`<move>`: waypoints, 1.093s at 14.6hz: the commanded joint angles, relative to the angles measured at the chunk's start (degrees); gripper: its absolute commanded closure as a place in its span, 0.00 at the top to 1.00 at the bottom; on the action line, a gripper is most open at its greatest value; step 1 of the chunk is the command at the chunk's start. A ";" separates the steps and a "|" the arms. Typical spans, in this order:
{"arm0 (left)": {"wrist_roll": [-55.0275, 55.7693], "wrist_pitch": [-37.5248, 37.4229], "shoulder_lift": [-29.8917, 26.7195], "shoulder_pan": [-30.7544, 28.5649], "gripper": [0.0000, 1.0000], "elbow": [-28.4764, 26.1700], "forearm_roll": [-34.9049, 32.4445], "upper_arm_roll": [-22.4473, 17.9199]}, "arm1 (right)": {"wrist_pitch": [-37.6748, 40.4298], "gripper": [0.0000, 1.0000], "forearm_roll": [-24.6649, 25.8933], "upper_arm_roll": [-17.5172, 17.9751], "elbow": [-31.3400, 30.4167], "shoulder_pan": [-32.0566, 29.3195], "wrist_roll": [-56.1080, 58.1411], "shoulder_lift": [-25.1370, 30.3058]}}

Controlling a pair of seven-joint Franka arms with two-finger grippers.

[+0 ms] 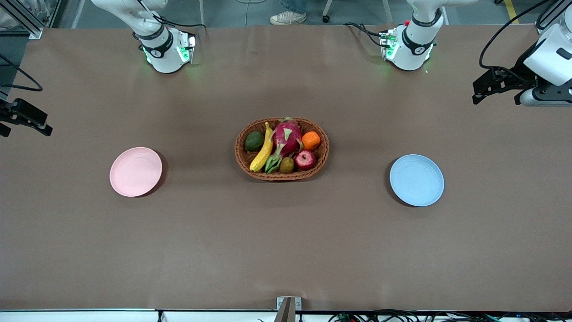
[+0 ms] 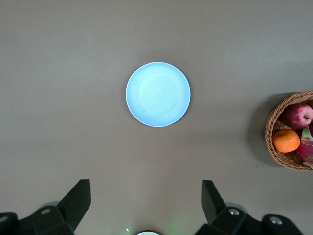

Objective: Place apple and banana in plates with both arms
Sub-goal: 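Reach both grippers toward the fruit basket from the plates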

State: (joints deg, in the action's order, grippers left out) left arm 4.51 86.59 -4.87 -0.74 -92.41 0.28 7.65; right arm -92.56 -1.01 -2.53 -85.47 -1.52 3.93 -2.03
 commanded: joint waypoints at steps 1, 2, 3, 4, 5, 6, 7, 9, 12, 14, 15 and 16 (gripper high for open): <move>-0.38 -0.54 0.65 -0.14 1.00 1.36 0.16 0.26 | -0.34 1.00 1.01 1.22 -2.33 -1.20 0.46 1.94; -0.29 -0.54 0.82 -0.14 1.00 1.45 0.16 0.26 | -0.34 1.00 1.01 1.13 -2.34 -1.20 0.46 1.94; -0.20 -0.54 1.09 0.38 1.00 1.53 -0.10 0.26 | -0.34 1.00 1.01 1.13 -2.34 -1.20 0.46 1.94; -0.12 -0.54 2.92 0.56 1.00 2.75 -1.06 0.43 | -0.25 1.00 1.09 1.21 -2.34 -1.20 0.46 1.94; -0.12 -0.54 4.68 0.83 1.00 4.33 -2.46 0.87 | -0.25 1.00 1.36 1.22 -2.34 -1.20 0.46 1.85; 0.23 -0.54 6.08 0.83 1.00 4.78 -3.26 2.27 | -0.08 1.00 1.36 1.22 -2.42 -1.11 0.55 1.85; 0.58 -0.37 7.14 0.74 1.00 4.79 -3.10 3.32 | 0.62 1.00 1.36 1.22 -2.42 -1.03 0.46 1.68; 2.95 1.12 9.78 0.92 1.00 4.79 -2.66 5.08 | 1.77 1.00 1.27 1.57 -3.64 -0.07 0.28 1.33; 6.63 3.93 14.69 1.53 1.00 4.70 -2.48 9.30 | 0.72 1.00 0.23 1.65 -8.39 6.17 -0.24 -1.21; 12.86 6.13 17.51 3.72 1.00 4.52 -2.48 10.89 | -2.09 1.00 -2.23 1.66 -10.85 8.80 -0.33 -4.11; 17.16 7.09 19.00 5.82 1.00 4.61 -2.48 10.98 | -3.93 1.00 -3.29 1.57 -12.08 10.04 -0.33 -5.34; 21.81 8.58 20.67 8.01 1.00 4.52 -2.65 10.98 | -6.56 1.00 -4.43 1.57 -13.48 11.44 -0.33 -6.49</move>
State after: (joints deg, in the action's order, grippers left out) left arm 19.26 93.92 12.56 3.75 -89.72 -1.33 18.29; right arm -95.61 -3.32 -0.71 -96.21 8.12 3.77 -6.96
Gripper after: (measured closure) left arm 0.000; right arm 0.000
